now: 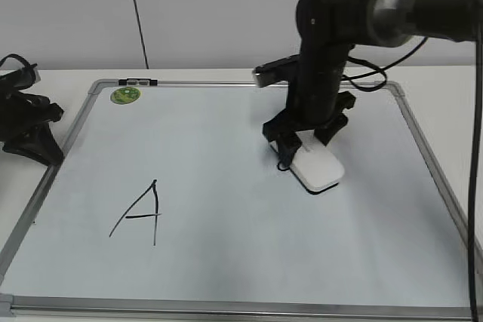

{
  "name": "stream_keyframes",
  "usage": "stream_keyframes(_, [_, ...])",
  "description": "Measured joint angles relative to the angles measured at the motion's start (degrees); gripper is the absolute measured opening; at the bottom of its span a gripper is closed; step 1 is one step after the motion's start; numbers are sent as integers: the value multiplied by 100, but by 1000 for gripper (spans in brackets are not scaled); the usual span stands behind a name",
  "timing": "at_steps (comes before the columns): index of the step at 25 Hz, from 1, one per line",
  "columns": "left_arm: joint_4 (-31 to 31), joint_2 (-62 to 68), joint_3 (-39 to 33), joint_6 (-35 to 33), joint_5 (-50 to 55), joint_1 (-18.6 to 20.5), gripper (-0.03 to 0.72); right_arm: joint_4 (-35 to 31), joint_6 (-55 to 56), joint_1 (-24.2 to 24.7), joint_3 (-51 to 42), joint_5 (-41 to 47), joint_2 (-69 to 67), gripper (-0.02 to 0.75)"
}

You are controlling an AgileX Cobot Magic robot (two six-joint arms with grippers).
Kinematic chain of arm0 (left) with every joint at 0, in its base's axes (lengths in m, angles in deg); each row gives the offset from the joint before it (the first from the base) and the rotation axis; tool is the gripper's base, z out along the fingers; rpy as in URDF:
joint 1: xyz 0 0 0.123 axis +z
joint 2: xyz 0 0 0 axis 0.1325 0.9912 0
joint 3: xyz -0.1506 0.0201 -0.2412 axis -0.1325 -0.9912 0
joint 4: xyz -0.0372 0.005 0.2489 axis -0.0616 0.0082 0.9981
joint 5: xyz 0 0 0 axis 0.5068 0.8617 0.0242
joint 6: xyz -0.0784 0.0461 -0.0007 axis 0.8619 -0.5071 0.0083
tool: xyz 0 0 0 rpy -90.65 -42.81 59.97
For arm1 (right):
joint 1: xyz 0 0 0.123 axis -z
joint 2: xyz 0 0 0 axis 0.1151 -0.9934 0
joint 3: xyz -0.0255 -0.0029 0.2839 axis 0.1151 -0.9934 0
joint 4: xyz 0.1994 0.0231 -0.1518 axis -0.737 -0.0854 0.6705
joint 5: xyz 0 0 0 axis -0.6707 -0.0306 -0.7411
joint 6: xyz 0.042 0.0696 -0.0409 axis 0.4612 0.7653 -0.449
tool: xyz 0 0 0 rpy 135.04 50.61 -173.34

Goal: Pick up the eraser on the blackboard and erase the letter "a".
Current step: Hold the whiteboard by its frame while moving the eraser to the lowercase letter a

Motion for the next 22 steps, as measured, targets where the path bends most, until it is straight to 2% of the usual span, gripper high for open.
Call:
stream_keyframes(6, [-12,0,0,0,0,0,29,-36,0,-736,0,-336,-13,530])
stream_keyframes(9, [-22,0,0,0,0,0,29,-77,-10,-886,0,-428,-26,530])
stream_keyframes(17, [-22,0,0,0,0,0,29,154,259,-798,0,-437,-26,529])
stream_keyframes(22, [-22,4,0,0,-10,0,29,415,419,-459,28,-354,-26,529])
